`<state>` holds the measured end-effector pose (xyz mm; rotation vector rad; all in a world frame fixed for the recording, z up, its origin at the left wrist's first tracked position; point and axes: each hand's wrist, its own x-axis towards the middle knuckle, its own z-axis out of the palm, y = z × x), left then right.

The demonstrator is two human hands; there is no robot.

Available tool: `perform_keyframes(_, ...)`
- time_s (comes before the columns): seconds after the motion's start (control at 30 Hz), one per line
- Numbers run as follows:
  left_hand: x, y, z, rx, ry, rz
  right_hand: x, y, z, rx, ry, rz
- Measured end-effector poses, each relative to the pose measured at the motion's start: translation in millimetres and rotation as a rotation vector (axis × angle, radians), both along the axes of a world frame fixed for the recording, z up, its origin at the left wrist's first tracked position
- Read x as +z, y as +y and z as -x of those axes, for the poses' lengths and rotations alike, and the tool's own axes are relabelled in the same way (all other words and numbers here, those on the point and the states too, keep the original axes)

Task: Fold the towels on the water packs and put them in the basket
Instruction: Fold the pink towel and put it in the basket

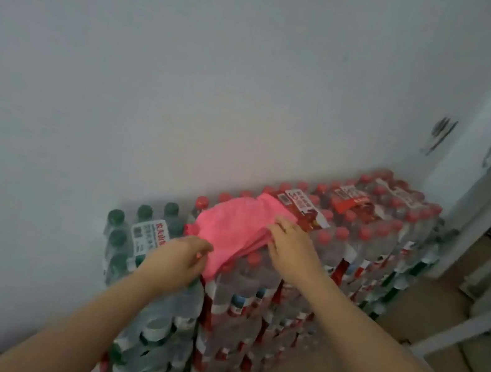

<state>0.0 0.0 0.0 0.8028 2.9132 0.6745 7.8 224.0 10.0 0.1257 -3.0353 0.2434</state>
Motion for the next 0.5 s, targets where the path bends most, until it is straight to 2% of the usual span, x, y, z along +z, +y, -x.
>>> perform_keyframes(0.1,-11,26,28,0.049,-0.014,-0.014,-3,19,40,0.064,0.018,-0.058)
perform_keyframes(0.23,-38,55,46,0.087,-0.091,0.182,-16,33,80,0.111,-0.108,-0.128)
perform_keyframes(0.37,-50,67,54,0.156,-0.059,0.256,-37,43,106,0.143,-0.194,-0.192)
perform_keyframes(0.5,-44,72,71,0.133,-0.047,0.230,-39,46,119,0.158,-0.083,-0.145)
